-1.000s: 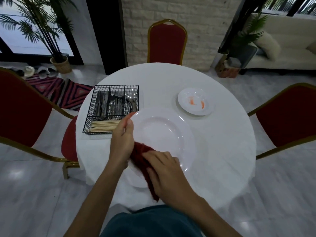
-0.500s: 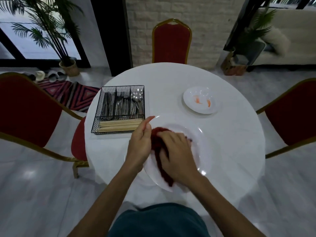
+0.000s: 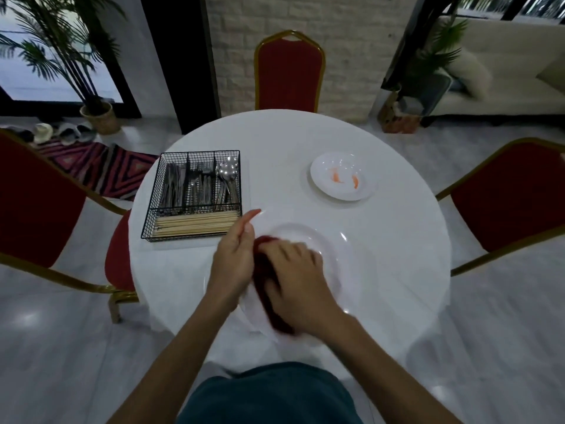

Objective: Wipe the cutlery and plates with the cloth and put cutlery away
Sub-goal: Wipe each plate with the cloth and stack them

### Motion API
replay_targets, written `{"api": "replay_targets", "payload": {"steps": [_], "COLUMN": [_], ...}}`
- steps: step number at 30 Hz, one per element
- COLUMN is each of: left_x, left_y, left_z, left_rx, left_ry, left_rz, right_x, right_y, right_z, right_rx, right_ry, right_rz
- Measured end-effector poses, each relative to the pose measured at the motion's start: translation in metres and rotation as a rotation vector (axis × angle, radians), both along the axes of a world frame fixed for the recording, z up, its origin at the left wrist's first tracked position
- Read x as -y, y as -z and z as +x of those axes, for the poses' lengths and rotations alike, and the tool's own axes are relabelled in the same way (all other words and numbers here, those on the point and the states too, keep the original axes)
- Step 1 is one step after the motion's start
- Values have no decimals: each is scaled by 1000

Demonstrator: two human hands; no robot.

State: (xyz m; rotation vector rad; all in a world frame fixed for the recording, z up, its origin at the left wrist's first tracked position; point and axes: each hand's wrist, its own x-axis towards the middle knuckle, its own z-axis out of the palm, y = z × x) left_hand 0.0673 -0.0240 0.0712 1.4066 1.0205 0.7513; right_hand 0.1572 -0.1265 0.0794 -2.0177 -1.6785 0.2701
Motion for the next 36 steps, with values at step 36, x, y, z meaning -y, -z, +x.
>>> {"api": "replay_targets", "payload": {"steps": [36], "left_x": [22], "left_y": [-5], "left_z": [7], "left_rx": [-90], "left_ry": [17], "left_rz": [65], "right_x": [11], "right_y": [-42], "right_z": [-10], "right_rx": [-97], "right_ry": [7], "right_rz": [-349]}}
